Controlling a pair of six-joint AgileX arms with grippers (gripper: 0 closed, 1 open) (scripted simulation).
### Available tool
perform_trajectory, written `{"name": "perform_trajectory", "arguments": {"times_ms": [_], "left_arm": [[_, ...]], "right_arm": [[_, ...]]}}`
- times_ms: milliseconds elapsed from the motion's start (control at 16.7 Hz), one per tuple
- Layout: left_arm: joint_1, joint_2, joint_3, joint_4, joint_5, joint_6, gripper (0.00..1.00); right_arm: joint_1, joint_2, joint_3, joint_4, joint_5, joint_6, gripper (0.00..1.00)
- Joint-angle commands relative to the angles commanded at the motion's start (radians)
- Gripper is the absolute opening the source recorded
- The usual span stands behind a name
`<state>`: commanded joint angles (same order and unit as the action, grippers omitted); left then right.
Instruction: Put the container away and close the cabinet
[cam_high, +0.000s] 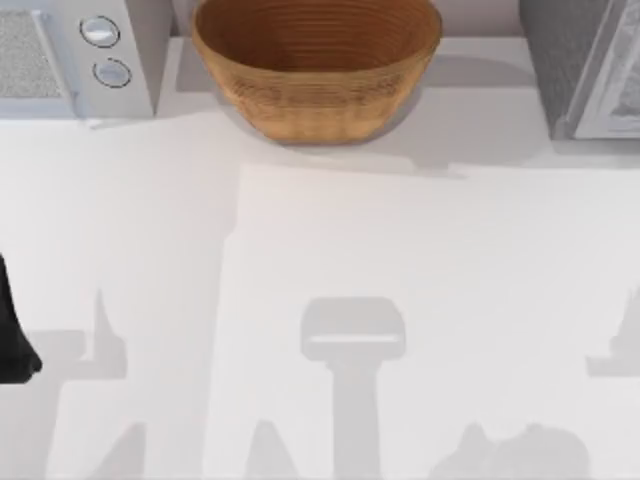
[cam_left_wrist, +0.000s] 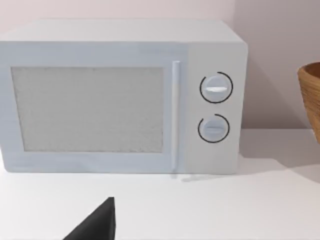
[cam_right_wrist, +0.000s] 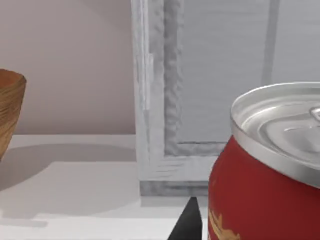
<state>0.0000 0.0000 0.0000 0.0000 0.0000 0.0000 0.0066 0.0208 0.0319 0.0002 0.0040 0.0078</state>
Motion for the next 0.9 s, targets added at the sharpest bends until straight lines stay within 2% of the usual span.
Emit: {"name": "perform_trajectory", "arguments": {"times_ms": [360,900], "left_arm": [[0.0,0.0,0.0,0.0,0.0,0.0,1.0],[0.0,0.0,0.0,0.0,0.0,0.0,1.0]], "right_arm": [[0.032,0.211,0.299,-0.058,0.032,0.004,0.0],[0.104,0.767,1.007,-0.247,0.113,-0.002,0.0]]}}
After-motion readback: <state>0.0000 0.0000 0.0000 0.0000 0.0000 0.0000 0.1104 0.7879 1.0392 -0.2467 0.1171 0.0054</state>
